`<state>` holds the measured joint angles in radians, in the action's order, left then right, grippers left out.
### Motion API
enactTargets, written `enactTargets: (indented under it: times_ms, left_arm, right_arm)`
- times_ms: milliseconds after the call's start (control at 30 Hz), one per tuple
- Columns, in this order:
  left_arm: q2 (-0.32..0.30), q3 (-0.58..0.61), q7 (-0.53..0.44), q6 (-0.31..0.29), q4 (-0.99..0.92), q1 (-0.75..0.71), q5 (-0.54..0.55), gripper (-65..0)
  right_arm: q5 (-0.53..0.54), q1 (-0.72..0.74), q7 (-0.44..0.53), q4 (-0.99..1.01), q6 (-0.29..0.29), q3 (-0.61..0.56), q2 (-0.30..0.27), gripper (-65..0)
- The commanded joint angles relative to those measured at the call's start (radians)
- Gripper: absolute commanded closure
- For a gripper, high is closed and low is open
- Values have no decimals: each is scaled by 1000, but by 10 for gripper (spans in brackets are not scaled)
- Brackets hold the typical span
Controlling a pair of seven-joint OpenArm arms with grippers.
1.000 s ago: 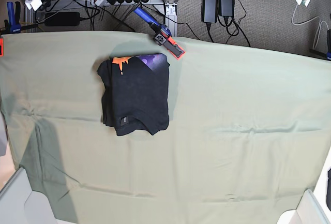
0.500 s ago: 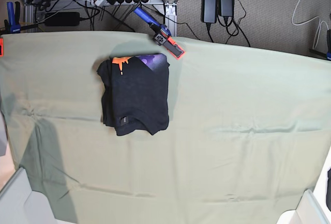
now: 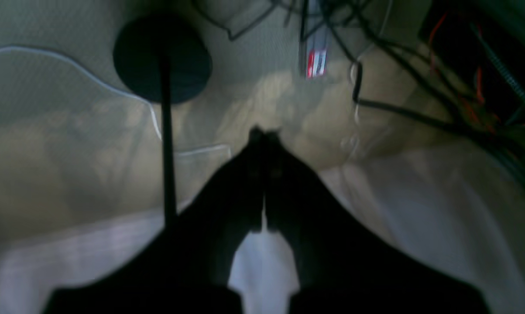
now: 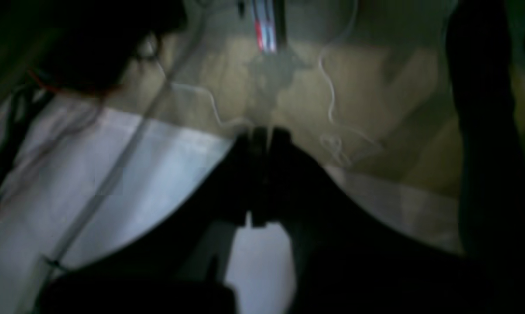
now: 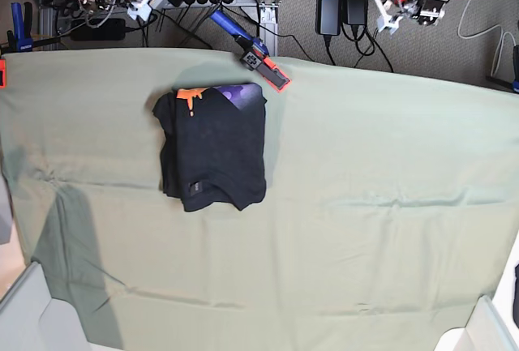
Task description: Fold the T-shirt properly
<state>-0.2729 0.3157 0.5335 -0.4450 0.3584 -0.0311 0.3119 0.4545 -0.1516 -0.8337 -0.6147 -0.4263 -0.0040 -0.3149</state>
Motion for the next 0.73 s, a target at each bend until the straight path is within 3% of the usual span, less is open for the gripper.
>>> enactTargets:
  times_ms: [0,133,267,467,700]
  left_arm:
    - [-5,21,-16,23,-8,4,0,0]
    - [23,108,-66,79,-26,15,-6,0]
    - [61,125,-120,116,-26,17,-6,0]
    - [109,122,-135,116,-24,18,-44,0]
    - [109,122,-219,121,-24,14,-43,0]
  right_arm:
    - [-17,7,2,0,38,2,-5,0]
    - [-56,18,33,0,39,2,13,0]
    - [-100,19,128,0,38,2,36,0]
    - [-125,19,195,-2,37,2,64,0]
    - [-121,21,214,-24,37,2,67,0]
